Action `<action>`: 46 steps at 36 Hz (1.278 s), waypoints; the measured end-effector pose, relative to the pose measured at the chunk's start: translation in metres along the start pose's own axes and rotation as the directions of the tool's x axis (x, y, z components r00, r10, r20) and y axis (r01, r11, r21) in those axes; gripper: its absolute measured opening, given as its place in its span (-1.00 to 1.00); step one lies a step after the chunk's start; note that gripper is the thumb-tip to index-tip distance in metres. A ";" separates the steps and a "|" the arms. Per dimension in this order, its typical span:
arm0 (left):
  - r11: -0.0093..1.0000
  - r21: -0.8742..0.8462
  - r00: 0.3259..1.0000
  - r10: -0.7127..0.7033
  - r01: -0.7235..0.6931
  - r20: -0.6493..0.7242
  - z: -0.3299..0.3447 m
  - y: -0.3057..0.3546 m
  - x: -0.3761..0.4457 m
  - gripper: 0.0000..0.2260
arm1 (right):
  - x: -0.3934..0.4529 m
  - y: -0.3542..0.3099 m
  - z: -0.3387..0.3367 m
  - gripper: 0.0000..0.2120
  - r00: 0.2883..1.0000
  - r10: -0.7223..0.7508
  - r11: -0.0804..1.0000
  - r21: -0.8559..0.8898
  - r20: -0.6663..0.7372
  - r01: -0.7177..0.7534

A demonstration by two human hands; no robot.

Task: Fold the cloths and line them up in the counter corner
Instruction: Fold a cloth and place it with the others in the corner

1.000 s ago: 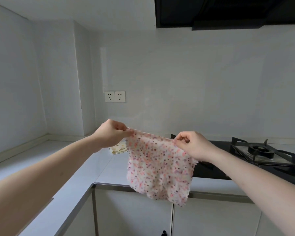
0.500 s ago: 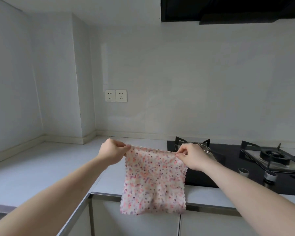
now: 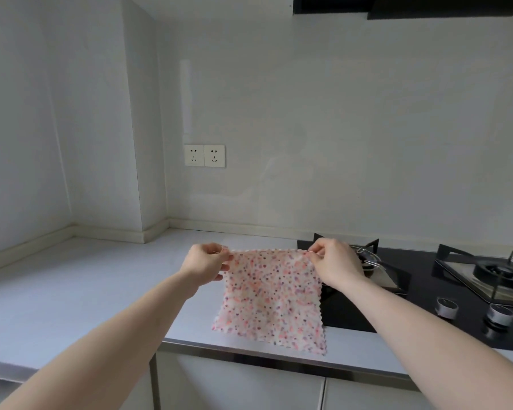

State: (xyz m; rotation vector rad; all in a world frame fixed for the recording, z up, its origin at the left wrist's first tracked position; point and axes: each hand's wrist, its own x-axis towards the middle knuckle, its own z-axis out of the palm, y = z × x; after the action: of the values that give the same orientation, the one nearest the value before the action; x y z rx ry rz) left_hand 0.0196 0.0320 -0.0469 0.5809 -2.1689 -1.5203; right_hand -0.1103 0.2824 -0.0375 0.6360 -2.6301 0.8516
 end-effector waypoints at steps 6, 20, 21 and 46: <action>0.993 0.116 0.999 0.004 -0.008 0.036 -0.003 -0.017 -0.010 -0.90 | -0.021 0.014 0.008 -0.94 0.992 -0.105 0.994 0.009 0.076 0.105; 0.922 0.386 0.994 -0.045 0.002 0.104 0.006 -0.063 -0.053 -0.93 | -0.091 0.032 0.010 -0.97 0.931 -0.205 0.977 0.004 0.302 0.214; 0.906 0.424 0.994 -0.049 0.001 0.103 0.006 -0.064 -0.056 -0.93 | -0.094 0.031 0.009 -0.96 0.927 -0.206 0.976 0.001 0.315 0.217; 0.568 0.710 0.901 0.155 -0.416 0.404 0.050 -0.049 -0.062 -0.49 | -0.083 0.049 0.042 -0.46 0.946 0.185 0.982 -0.097 0.267 -0.164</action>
State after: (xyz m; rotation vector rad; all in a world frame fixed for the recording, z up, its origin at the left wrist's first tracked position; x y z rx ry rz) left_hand 0.0472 0.0903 -0.1150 0.1970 -2.9727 -0.4050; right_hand -0.0697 0.3183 -0.1279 0.5420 -2.9915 0.7571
